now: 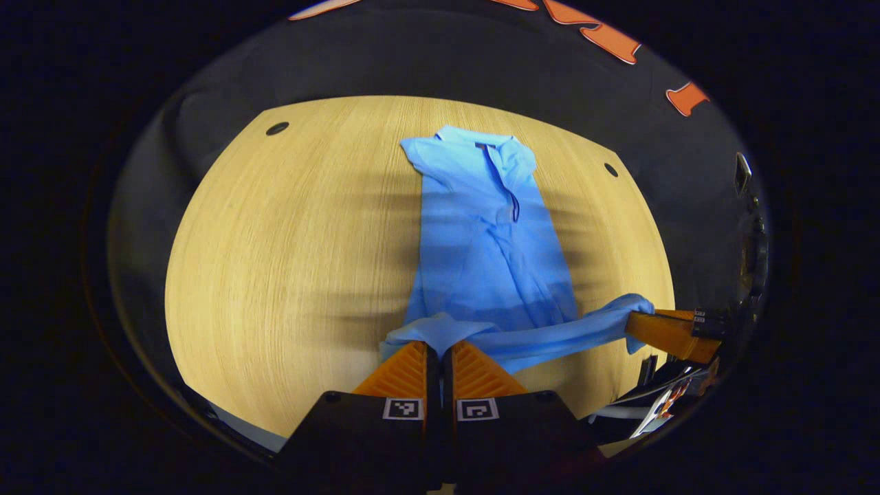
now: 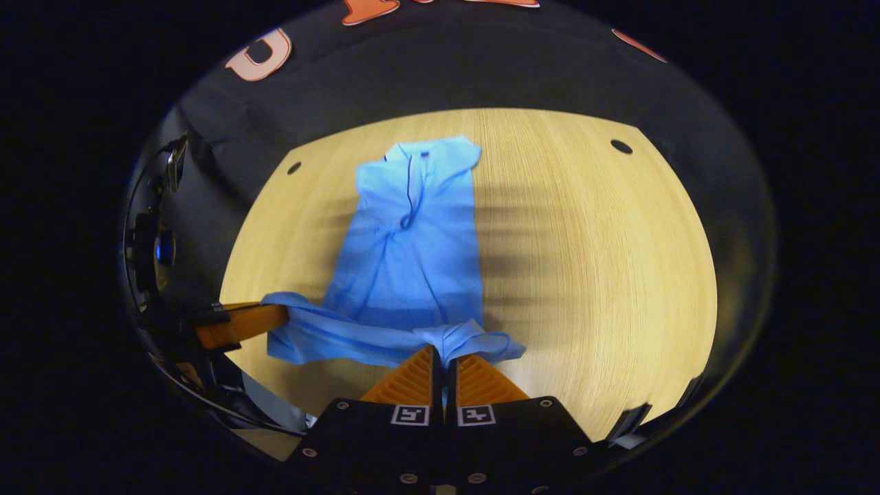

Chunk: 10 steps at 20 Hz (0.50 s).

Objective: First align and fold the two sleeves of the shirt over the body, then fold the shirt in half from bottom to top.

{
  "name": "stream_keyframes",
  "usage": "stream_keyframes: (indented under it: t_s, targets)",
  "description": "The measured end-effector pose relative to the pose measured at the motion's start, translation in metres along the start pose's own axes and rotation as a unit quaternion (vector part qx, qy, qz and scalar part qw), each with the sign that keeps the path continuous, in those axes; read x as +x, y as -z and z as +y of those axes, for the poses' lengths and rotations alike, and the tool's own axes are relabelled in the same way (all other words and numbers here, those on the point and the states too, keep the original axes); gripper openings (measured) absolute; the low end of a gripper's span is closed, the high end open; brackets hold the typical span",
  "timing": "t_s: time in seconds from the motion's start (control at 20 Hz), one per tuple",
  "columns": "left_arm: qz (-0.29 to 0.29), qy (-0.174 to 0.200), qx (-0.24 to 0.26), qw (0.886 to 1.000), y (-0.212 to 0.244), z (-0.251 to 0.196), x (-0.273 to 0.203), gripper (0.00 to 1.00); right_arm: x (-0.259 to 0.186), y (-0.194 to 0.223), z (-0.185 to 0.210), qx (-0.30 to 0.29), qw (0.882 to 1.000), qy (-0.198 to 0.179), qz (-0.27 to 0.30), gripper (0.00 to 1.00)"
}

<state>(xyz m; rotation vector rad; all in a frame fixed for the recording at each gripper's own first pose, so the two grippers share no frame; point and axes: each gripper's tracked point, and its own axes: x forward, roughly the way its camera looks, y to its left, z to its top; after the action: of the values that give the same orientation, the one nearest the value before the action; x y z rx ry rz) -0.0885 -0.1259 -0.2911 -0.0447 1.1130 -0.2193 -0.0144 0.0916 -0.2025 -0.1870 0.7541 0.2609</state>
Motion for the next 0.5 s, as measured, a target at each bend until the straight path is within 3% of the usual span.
stream_keyframes:
  t_s: [0.35, 0.5]
  targets:
    - [-0.058, 0.033, -0.044, 0.997, -0.122, 0.014, 0.022, 0.05, 0.019, -0.122, -0.006, 0.009, 0.997, 0.011, -0.073, 0.0]
    - [-0.075, 0.026, -0.036, 0.996, -0.17, 0.023, 0.043, 0.04, 0.041, -0.165, -0.005, 0.007, 0.995, 0.011, -0.096, 0.0]
